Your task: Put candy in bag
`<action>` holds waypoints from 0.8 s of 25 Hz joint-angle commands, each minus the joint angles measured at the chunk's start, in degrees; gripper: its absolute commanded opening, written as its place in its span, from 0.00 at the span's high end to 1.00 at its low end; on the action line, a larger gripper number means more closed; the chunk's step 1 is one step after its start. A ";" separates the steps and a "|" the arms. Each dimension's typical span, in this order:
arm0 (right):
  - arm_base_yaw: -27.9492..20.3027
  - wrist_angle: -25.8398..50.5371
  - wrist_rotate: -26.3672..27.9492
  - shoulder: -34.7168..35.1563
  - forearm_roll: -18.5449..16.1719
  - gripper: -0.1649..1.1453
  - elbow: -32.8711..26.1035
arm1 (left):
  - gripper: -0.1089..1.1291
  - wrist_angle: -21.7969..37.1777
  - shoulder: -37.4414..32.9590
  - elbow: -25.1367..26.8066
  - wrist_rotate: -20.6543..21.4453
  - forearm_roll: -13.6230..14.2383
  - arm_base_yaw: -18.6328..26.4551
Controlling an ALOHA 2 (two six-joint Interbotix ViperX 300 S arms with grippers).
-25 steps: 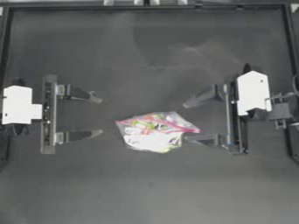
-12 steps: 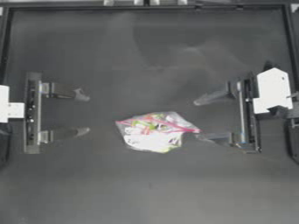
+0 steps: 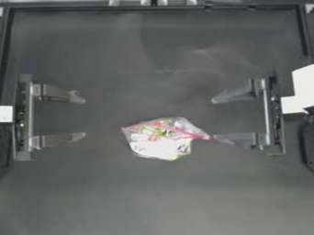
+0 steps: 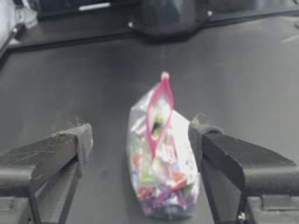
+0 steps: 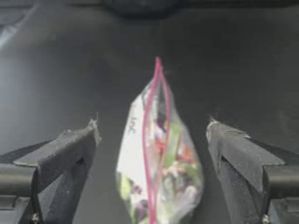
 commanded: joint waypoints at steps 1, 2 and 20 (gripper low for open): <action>-0.35 -1.14 -0.09 -1.67 -0.09 0.10 -0.09 | 0.13 0.00 -1.58 -0.62 -0.09 -0.09 -0.09; -0.35 -1.23 -0.09 -2.20 -0.18 0.10 0.09 | 0.13 0.09 -2.02 -0.62 -0.09 -0.09 -0.09; -0.53 -3.08 -0.18 -7.65 -0.44 0.10 2.02 | 0.13 0.44 -6.50 -0.44 -0.09 -0.09 -0.09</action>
